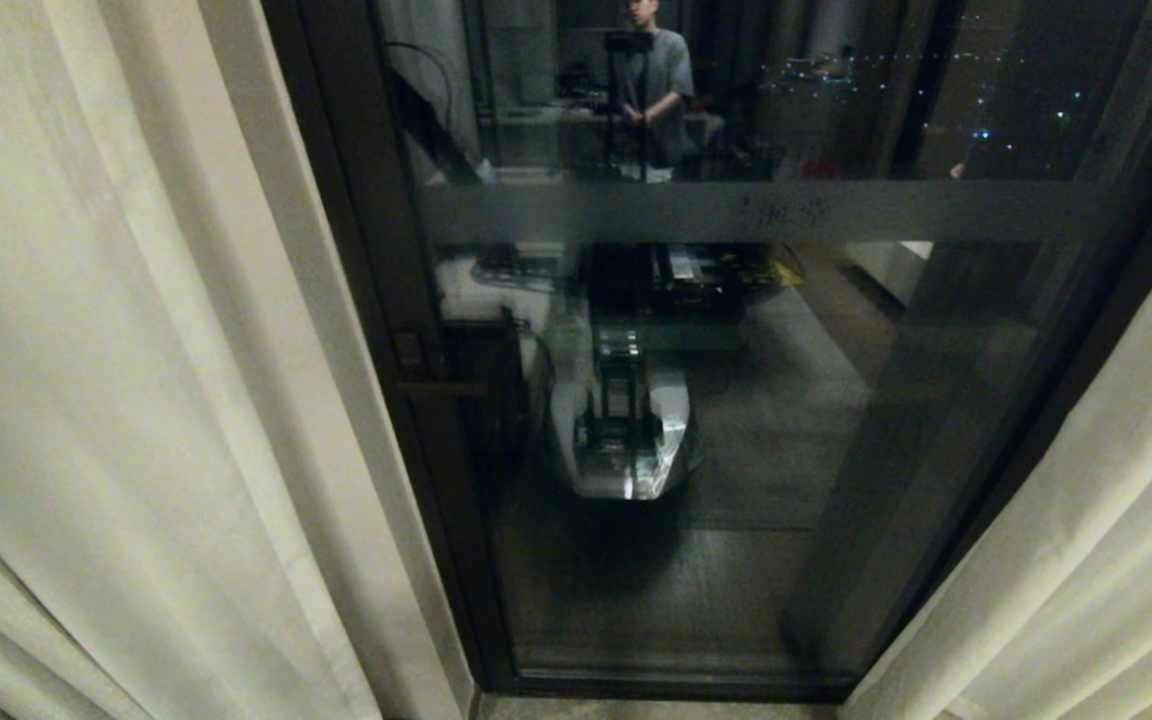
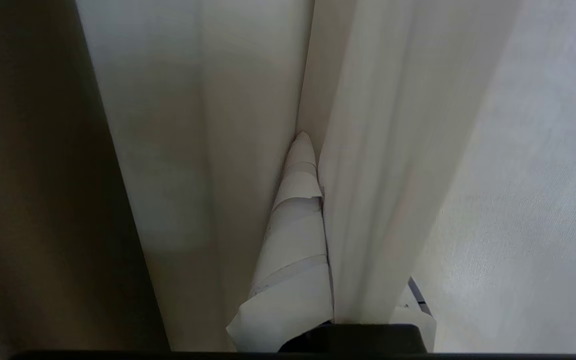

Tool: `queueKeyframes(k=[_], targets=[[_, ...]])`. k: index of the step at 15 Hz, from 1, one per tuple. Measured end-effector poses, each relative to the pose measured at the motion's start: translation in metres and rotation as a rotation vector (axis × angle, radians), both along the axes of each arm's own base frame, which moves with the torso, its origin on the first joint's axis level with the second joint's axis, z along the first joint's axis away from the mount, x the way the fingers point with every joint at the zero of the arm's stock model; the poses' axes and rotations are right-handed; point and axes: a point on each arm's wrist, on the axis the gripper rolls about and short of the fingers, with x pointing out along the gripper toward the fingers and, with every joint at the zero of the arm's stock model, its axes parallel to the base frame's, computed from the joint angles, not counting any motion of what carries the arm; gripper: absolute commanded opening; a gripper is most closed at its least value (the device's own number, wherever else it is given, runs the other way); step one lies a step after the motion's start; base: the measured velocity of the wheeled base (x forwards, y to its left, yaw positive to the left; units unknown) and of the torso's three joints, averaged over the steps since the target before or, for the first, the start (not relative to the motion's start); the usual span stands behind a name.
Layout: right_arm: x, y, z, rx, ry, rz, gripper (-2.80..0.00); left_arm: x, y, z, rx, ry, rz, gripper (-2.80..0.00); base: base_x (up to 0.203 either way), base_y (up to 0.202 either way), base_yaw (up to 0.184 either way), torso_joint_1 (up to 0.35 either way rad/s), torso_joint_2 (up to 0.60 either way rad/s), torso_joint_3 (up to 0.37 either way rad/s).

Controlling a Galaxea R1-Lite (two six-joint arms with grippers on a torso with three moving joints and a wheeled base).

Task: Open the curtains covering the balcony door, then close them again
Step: Pull the inner curtains open on both sides

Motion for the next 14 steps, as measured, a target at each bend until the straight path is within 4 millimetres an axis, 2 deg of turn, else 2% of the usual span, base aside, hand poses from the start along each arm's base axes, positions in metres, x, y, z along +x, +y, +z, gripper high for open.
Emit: queueKeyframes(k=[4,7,10,14], targets=[[0.0,0.0,0.0,0.0,0.0,0.0,-2.8,-0.011,0.043,-0.023,-0.03,0.014,0.076,-2.8,0.0,0.0,0.0,0.0,0.0,0.0],[0.0,0.0,0.0,0.0,0.0,0.001,-2.8,-0.015,0.056,-0.037,-0.056,0.034,0.1,-2.8,0.0,0.0,0.0,0.0,0.0,0.0],[0.0,0.0,0.0,0.0,0.0,0.001,-2.8,-0.019,0.055,-0.033,-0.053,0.032,0.104,-2.8,0.0,0.0,0.0,0.0,0.0,0.0],[0.0,0.0,0.0,0.0,0.0,0.0,-2.8,-0.025,0.035,-0.016,-0.044,0.026,0.087,-2.8,0.0,0.0,0.0,0.0,0.0,0.0]])
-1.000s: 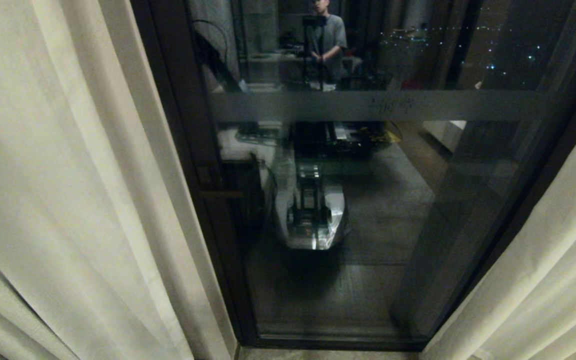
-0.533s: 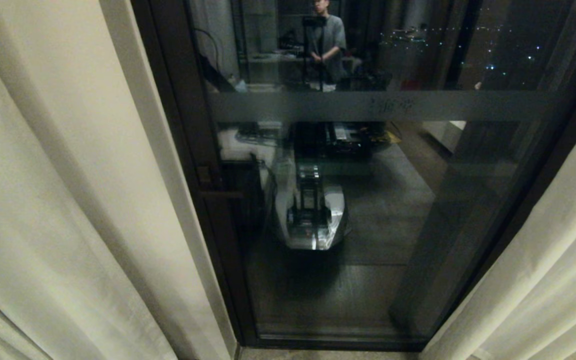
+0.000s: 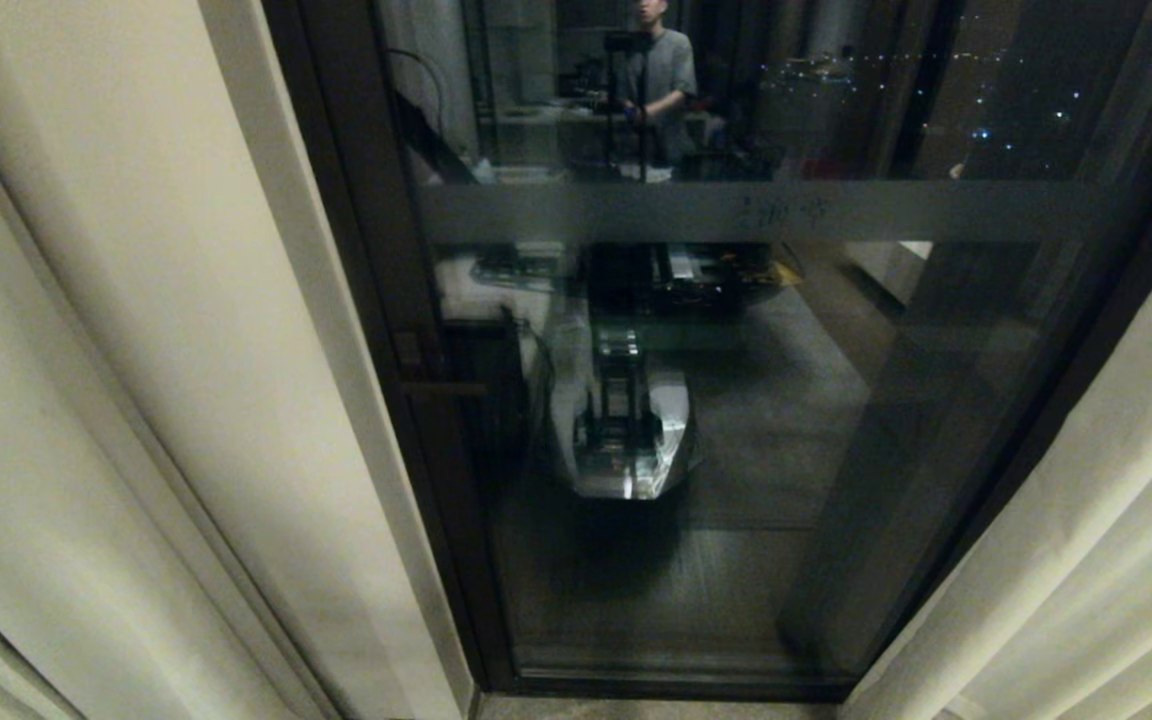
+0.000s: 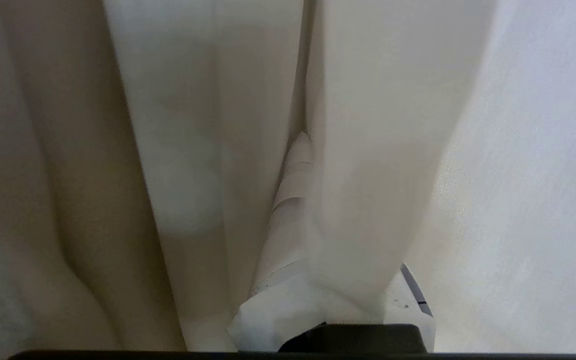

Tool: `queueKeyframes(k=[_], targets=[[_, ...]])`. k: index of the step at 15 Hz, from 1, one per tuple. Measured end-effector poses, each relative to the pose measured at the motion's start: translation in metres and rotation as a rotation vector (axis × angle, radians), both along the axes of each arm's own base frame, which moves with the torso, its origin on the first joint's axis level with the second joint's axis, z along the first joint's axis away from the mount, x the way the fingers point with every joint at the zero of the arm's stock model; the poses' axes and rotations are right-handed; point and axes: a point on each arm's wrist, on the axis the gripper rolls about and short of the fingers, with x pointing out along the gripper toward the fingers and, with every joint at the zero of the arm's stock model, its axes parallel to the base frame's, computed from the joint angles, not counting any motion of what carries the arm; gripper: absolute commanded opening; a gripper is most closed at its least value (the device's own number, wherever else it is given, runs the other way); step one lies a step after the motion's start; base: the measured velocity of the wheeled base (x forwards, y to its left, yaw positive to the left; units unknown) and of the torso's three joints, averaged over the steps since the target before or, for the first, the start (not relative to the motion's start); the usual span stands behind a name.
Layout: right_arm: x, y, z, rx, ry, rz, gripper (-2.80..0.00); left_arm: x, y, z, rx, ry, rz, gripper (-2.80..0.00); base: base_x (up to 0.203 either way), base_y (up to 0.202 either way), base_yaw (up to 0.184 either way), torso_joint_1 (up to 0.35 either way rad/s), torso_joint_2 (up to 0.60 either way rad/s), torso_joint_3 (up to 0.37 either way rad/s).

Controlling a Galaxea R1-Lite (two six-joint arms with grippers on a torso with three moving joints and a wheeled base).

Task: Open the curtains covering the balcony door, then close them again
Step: Pull the inner curtains open on both sides

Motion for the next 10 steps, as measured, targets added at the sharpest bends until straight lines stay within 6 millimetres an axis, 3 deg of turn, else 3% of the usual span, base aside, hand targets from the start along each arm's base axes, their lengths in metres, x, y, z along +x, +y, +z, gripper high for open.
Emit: queueKeyframes(k=[6,10], targets=[[0.0,0.0,0.0,0.0,0.0,0.0,-2.8,-0.025,-0.047,0.04,0.043,-0.033,-0.024,-2.8,0.0,0.0,0.0,0.0,0.0,0.0],[0.0,0.0,0.0,0.0,0.0,0.0,-2.8,-0.033,-0.073,0.055,0.064,-0.044,-0.068,-2.8,0.0,0.0,0.0,0.0,0.0,0.0]])
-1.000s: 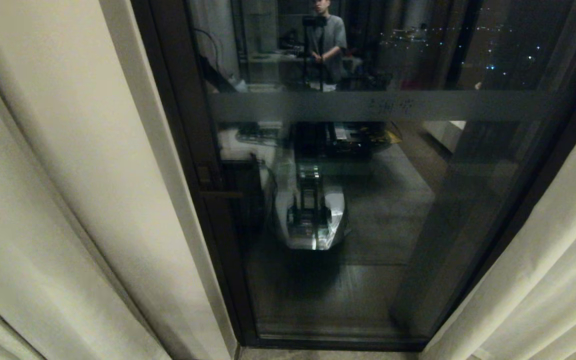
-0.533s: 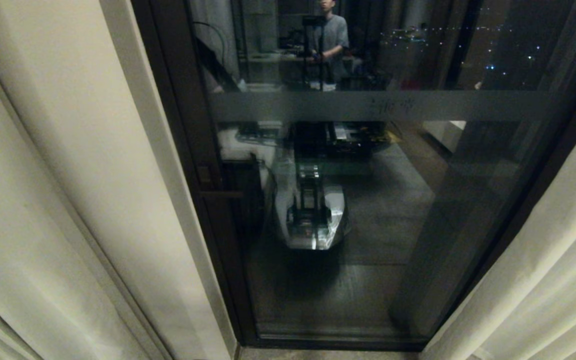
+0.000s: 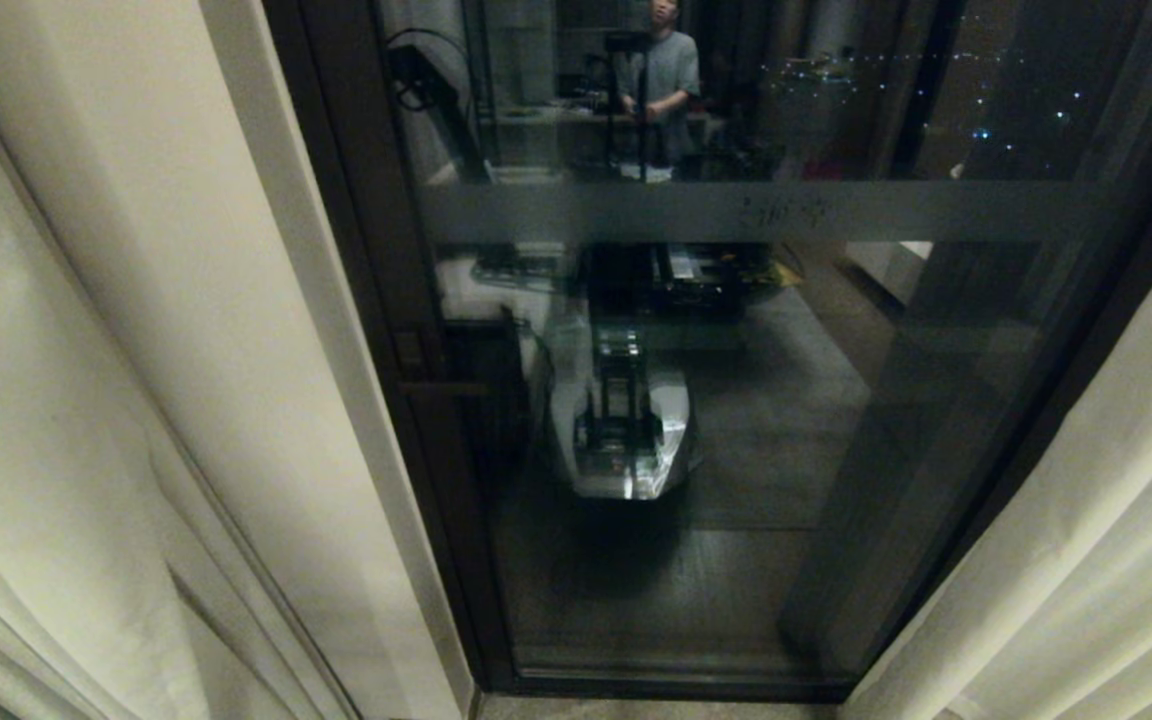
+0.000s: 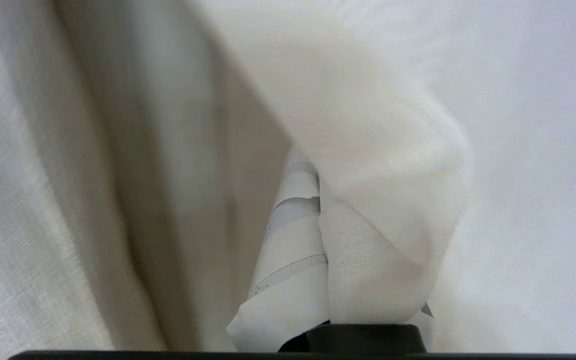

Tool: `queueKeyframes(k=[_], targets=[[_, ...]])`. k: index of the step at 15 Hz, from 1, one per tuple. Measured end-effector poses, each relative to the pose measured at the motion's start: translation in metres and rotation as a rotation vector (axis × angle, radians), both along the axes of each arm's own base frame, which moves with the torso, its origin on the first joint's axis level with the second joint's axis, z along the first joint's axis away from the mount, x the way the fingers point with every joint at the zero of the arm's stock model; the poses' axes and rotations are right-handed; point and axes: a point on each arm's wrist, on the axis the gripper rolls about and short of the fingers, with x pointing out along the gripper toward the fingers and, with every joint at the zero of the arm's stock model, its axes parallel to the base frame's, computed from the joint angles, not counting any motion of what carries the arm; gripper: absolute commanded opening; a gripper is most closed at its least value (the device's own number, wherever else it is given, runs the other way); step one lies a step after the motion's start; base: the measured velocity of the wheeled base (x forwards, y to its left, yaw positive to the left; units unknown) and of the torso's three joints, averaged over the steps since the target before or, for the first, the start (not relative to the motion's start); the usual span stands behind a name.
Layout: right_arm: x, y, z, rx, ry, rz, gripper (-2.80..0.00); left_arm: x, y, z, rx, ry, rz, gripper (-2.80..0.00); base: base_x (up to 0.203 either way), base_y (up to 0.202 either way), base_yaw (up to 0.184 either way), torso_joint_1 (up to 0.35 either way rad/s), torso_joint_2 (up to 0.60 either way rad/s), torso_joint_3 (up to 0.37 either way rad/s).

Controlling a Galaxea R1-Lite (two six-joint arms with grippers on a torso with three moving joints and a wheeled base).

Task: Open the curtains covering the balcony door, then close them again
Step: Pull the inner curtains open on both sides

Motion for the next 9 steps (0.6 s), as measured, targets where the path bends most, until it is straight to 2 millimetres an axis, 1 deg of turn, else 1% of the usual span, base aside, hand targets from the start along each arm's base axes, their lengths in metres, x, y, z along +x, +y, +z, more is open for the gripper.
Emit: queueKeyframes(k=[1,6,9], targets=[[0.0,0.0,0.0,0.0,0.0,-0.001,-2.8,-0.001,-0.006,0.001,-0.002,0.003,-0.011,0.0,0.0,0.0,0.0,0.0,0.0,0.0],[0.0,0.0,0.0,0.0,0.0,0.0,-2.8,-0.017,-0.029,-0.003,-0.014,0.021,-0.028,0.0,0.0,0.0,0.0,0.0,0.0,0.0],[0.0,0.0,0.0,0.0,0.0,0.0,-2.8,-0.031,-0.043,-0.008,-0.034,0.038,-0.017,0.0,0.0,0.0,0.0,0.0,0.0,0.0]])
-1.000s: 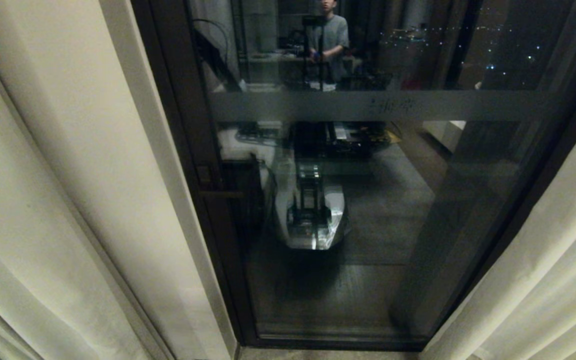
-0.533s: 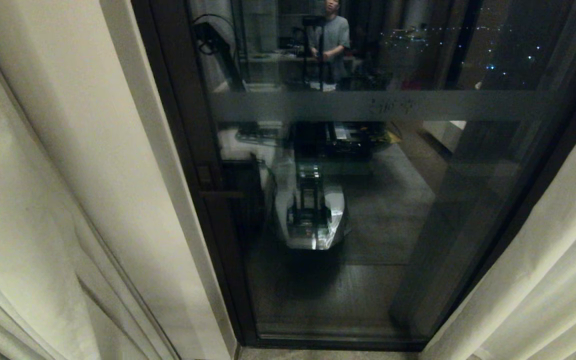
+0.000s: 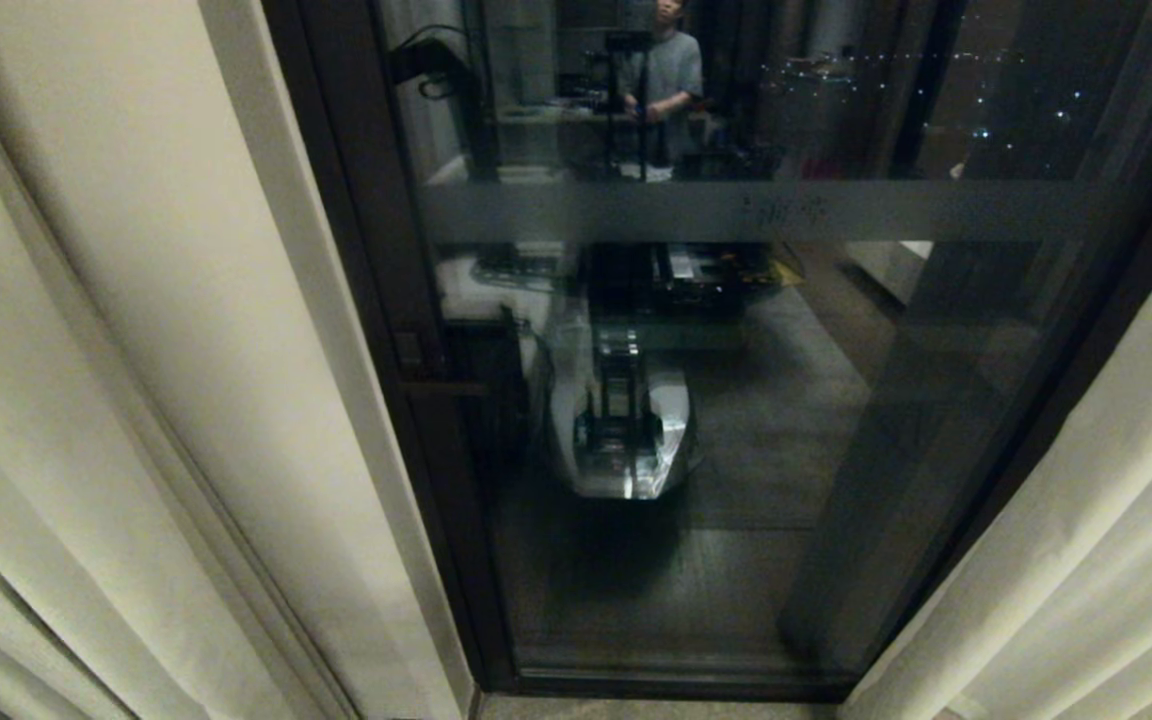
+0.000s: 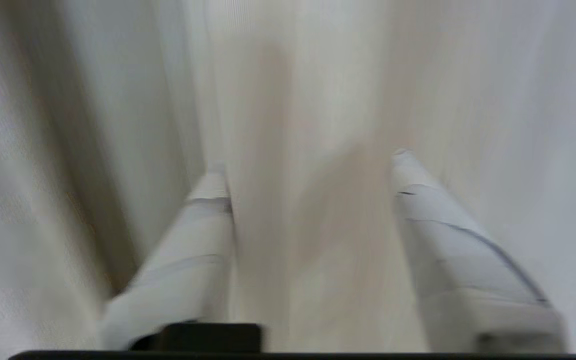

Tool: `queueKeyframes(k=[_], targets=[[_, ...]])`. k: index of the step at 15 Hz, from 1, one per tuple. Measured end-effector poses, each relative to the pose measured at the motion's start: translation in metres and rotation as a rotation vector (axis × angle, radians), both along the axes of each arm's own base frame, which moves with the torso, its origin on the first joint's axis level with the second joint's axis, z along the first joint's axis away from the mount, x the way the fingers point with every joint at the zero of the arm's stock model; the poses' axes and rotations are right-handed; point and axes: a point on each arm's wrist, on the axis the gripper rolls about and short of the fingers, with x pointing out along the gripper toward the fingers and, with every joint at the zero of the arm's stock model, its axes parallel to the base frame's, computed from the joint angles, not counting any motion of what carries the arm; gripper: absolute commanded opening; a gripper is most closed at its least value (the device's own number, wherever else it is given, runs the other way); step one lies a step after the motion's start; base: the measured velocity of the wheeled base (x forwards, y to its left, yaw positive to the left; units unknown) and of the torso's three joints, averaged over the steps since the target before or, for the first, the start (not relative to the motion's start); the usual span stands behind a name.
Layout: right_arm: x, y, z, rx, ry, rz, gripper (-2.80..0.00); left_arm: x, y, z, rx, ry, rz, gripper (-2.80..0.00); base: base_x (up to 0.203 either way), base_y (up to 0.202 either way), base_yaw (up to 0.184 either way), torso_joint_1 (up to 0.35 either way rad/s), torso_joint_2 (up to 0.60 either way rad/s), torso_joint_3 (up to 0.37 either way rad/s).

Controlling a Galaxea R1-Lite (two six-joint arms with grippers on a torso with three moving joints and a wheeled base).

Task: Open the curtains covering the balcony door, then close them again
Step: Pull the inner curtains open on both sides

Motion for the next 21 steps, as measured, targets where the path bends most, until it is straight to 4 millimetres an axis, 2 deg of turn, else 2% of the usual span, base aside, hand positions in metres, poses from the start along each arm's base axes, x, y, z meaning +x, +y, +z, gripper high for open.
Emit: queueKeyframes(k=[5,10,14,17,18,21], targets=[[0.0,0.0,0.0,0.0,0.0,0.0,-2.8,-0.035,-0.028,-0.015,-0.032,0.024,0.027,0.0,0.0,0.0,0.0,0.0,0.0,0.0],[0.0,0.0,0.0,0.0,0.0,0.0,-2.8,-0.07,-0.078,-0.029,-0.046,0.038,-0.001,0.0,0.0,0.0,0.0,0.0,0.0,0.0],[0.0,0.0,0.0,0.0,0.0,0.0,-2.8,-0.082,-0.126,-0.024,-0.009,0.006,-0.129,0.0,0.0,0.0,0.0,0.0,0.0,0.0],[0.0,0.0,0.0,0.0,0.0,0.0,-2.8,-0.083,-0.146,-0.02,0.011,-0.018,-0.212,0.0,0.0,0.0,0.0,0.0,0.0,0.0],[0.0,0.0,0.0,0.0,0.0,0.0,-2.8,-0.083,-0.15,-0.018,0.016,-0.023,-0.23,-2.8,0.0,0.0,0.0,0.0,0.0,0.0],[0.0,0.0,0.0,0.0,0.0,0.0,-2.8,-0.079,-0.154,-0.017,0.021,-0.028,-0.267,-2.8,0.0,0.0,0.0,0.0,0.0,0.0]])
